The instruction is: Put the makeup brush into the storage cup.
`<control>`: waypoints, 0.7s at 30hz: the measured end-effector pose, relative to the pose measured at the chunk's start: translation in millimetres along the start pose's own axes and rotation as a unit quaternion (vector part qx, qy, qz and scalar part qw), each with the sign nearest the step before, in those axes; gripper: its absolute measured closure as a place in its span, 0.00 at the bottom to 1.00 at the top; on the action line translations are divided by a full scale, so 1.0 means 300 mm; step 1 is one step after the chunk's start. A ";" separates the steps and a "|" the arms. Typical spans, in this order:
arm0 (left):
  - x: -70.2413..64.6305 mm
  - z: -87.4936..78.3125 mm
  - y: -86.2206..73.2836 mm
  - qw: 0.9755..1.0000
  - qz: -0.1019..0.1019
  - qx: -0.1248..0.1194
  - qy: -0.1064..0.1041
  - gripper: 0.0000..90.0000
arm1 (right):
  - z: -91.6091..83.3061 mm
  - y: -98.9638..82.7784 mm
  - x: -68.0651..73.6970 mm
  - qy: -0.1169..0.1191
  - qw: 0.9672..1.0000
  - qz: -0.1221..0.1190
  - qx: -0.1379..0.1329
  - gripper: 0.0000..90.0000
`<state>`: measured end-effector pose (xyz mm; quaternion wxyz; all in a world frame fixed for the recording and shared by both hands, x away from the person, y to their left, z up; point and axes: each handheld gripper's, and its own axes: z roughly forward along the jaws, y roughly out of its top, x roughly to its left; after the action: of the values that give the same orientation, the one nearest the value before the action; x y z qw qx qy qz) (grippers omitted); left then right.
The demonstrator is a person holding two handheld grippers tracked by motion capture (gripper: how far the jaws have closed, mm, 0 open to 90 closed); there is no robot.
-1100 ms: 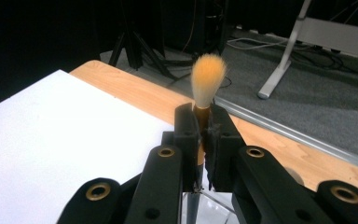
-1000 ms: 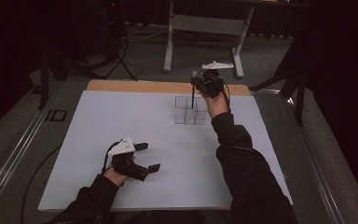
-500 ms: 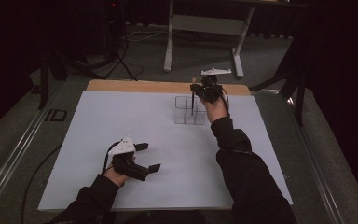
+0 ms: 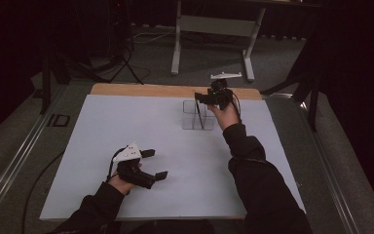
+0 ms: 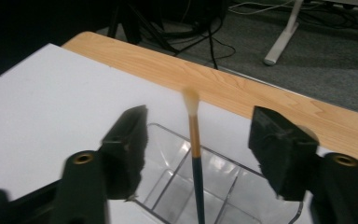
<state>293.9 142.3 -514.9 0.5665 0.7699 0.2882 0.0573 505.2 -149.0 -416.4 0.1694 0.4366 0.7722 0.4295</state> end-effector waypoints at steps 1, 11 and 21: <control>-0.001 0.000 0.000 1.000 0.000 0.000 0.000 0.01 | -0.005 0.001 0.001 0.001 1.000 0.001 -0.001 0.36; -0.002 -0.001 -0.001 1.000 -0.002 0.001 0.000 0.01 | -0.078 -0.007 0.022 0.043 0.999 -0.004 -0.014 0.12; -0.004 -0.008 -0.004 1.000 -0.001 0.000 0.003 0.01 | -0.149 -0.073 0.040 0.067 0.997 -0.030 -0.024 0.14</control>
<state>291.5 143.8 -514.9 0.5659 0.7693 0.2905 0.0595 458.6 -167.7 -407.1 0.1404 0.3792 0.7840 0.4710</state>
